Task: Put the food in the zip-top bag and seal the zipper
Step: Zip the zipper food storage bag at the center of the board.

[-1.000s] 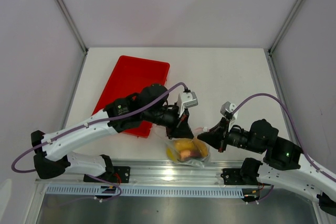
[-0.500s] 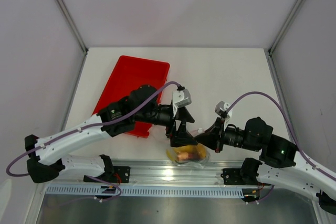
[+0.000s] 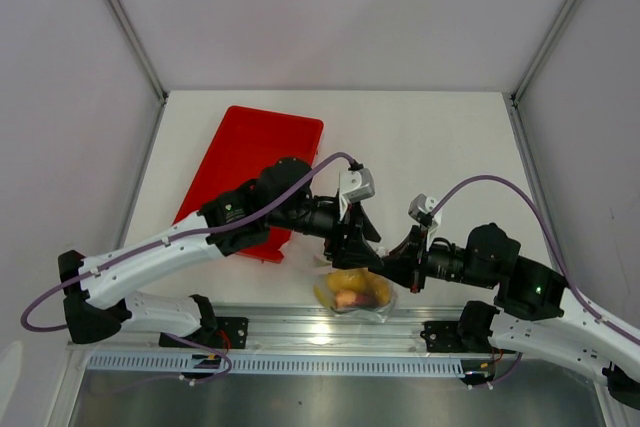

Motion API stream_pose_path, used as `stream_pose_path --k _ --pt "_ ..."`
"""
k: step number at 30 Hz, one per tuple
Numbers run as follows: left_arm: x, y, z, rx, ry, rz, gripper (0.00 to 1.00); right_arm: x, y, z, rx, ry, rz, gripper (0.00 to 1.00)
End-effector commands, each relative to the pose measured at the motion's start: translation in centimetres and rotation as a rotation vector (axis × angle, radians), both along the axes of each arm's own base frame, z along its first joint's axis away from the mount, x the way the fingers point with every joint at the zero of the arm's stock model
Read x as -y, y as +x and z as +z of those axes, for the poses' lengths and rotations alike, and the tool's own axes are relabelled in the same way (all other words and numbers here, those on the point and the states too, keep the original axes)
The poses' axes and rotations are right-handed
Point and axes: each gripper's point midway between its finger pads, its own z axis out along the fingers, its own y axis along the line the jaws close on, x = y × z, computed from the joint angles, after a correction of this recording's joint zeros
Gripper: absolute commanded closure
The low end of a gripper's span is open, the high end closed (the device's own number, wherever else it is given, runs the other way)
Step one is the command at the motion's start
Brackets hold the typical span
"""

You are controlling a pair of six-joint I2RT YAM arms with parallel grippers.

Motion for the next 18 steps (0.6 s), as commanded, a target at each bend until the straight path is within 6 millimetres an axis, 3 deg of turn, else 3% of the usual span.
stream_pose_path --k 1,4,14,15,18 --pt "0.3 -0.1 2.9 0.017 -0.094 -0.032 0.42 0.1 -0.1 3.1 0.026 0.080 -0.001 1.00" --pt "0.5 -0.1 2.8 0.005 -0.091 -0.037 0.46 0.1 -0.2 3.0 0.025 0.076 0.003 1.00" --pt "0.8 -0.2 1.8 -0.016 -0.069 -0.059 0.40 0.1 -0.6 3.5 0.032 0.091 0.023 1.00" --pt "0.8 -0.3 1.8 -0.018 -0.072 -0.067 0.42 0.1 -0.7 3.5 0.032 0.095 0.027 1.00" --pt "0.6 -0.4 1.6 -0.026 -0.071 -0.066 0.62 0.2 -0.4 3.7 0.032 0.105 0.013 1.00"
